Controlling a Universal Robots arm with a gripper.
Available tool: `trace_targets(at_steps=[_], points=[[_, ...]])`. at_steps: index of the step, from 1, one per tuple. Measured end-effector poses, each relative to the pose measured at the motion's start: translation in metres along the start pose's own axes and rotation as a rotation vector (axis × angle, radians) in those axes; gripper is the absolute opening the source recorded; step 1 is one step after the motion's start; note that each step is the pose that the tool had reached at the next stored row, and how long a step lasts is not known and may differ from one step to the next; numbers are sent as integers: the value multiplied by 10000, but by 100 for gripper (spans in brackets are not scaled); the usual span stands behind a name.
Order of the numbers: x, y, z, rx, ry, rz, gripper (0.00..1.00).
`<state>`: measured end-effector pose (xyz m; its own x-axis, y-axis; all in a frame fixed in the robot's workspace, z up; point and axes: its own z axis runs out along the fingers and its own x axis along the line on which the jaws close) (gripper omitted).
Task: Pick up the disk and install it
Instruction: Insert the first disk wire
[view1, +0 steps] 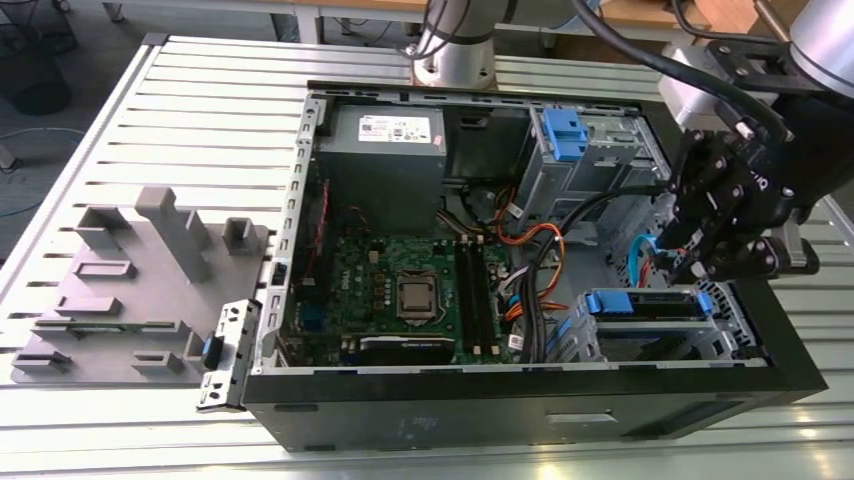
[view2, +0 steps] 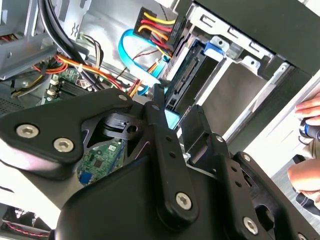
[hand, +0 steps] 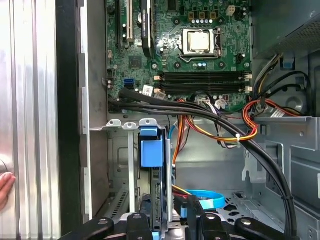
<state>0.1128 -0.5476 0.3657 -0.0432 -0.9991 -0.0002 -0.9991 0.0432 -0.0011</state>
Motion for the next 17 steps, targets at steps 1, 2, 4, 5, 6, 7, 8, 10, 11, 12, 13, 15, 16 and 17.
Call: trace_targets(at_steps=[1,2,4,5,6,7,8,10,11,12,13,15,16,17], points=[[-3,-12,9,0,0,-1,42],[-5,-22,19,0,-1,-3,42],[-5,-27,49,0,0,-4,42],[-5,-27,67,0,0,-3,42],[-5,-27,85,0,0,-3,42],[-5,-27,104,0,0,-3,42],[-5,-28,122,0,0,-3,42],[-5,-28,154,0,0,-3,42],[-5,-28,157,0,1,-4,42],[-5,-28,157,0,2,-4,42],[-5,-28,156,1,2,-4,42],[-5,-28,158,0,1,-4,42],[-5,-28,158,0,1,-4,42],[-5,-28,158,0,0,-4,42]])
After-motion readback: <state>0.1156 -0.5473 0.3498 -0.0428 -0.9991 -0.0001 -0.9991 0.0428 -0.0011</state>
